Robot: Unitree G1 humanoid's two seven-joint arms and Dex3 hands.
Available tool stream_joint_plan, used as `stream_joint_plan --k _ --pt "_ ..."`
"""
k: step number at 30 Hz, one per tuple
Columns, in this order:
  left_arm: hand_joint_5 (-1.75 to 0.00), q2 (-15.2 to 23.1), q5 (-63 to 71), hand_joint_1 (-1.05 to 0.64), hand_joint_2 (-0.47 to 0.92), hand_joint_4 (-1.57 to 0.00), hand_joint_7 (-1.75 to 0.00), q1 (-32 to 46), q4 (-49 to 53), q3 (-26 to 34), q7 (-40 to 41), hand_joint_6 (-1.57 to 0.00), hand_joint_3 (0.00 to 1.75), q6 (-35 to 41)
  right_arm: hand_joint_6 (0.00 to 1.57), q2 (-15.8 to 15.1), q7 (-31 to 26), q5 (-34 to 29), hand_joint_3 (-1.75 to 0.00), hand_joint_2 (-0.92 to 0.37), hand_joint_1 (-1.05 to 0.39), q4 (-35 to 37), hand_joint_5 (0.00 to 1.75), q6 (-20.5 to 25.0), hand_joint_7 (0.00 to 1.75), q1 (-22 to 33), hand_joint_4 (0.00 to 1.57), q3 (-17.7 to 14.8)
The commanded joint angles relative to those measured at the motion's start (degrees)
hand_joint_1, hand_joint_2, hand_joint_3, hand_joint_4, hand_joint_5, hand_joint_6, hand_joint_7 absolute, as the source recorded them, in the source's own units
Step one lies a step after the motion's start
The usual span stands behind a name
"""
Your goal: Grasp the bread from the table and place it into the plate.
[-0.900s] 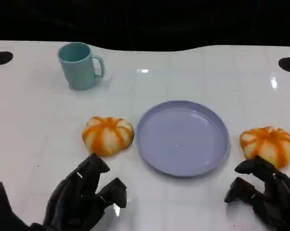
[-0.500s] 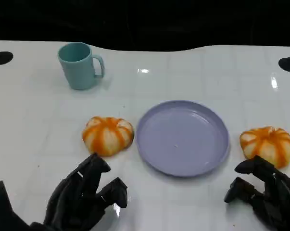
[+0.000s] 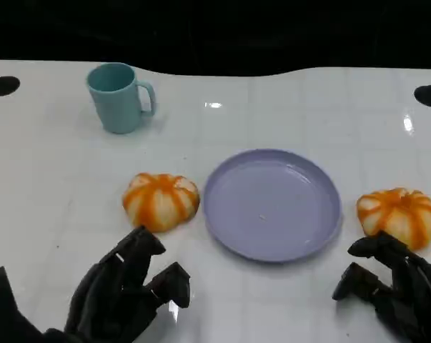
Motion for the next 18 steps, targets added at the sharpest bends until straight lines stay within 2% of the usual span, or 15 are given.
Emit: stream_joint_plan --k 1,3,4,6,7,9,12,15,18 --pt "-1.61 -0.01 2.11 -0.54 0.92 -0.68 -1.2 -0.27 -2.26 0.41 1.53 -0.57 0.28 -3.63 0.6 -0.46 -0.44 0.14 -0.22 -0.92 -0.51 -0.47 1.49 0.91 1.16 0.58 0.67 -0.16" --pt "-1.53 -0.03 4.69 -0.54 0.92 -0.63 -0.99 -0.48 -3.55 0.02 2.54 -0.56 0.29 -6.89 0.6 -0.39 -0.5 0.23 -0.21 -0.92 -0.51 -0.49 1.49 1.07 1.16 0.53 0.66 -0.19" --pt "-1.44 0.12 6.1 -0.55 0.92 -0.56 -0.75 -0.52 -3.93 -0.23 2.92 -0.56 0.3 -8.45 0.6 -0.32 -0.56 0.29 -0.2 -0.92 -0.51 -0.55 1.49 1.13 1.16 0.54 0.67 -0.23" --pt "-1.4 0.68 8.77 -0.56 0.92 -0.53 -0.59 -1.33 -4.15 -0.36 2.95 -0.58 0.3 -12.55 0.6 -0.21 -0.75 0.24 -0.2 -0.92 -0.51 -0.67 1.49 1.07 1.15 0.59 0.67 -0.23" --pt "-1.2 0.97 9.75 -0.58 0.92 -0.49 -0.4 -1.94 -3.96 -0.26 2.65 -0.56 0.22 -14.54 0.6 -0.19 -0.86 0.14 -0.2 -0.92 -0.52 -0.73 1.48 0.99 1.15 0.62 0.67 -0.2" --pt "-1.05 1.76 11.11 -0.58 0.92 -0.45 -0.24 -2.87 -3.67 -0.2 1.98 -0.55 0.17 -17.29 0.6 -0.17 -1.01 0.16 -0.2 -0.92 -0.52 -0.91 1.48 1.26 1.15 0.68 0.67 -0.17" --pt "-1.01 2.13 11.24 -0.58 0.92 -0.43 -0.19 -3.08 -3.14 -0.52 1.88 -0.54 0.16 -18.49 0.6 -0.18 -1.09 0.21 -0.2 -0.92 -0.52 -1.03 1.48 1.47 1.16 0.72 0.66 -0.14" --pt "-0.88 4.98 18.55 -0.55 0.92 -0.31 -0.11 -5.15 -3.31 -1.38 3.58 -0.47 0.18 -25.24 0.61 -0.13 -1.28 0.11 -0.2 -0.92 -0.52 -0.78 1.47 1.12 1.16 0.57 0.67 -0.16" --pt "-0.84 5.29 19.79 -0.54 0.92 -0.29 -0.09 -5.48 -2.77 -1.66 3.96 -0.46 0.18 -26.99 0.61 -0.14 -1.31 0.11 -0.21 -0.92 -0.51 -0.74 1.47 1.08 1.16 0.55 0.68 -0.17"
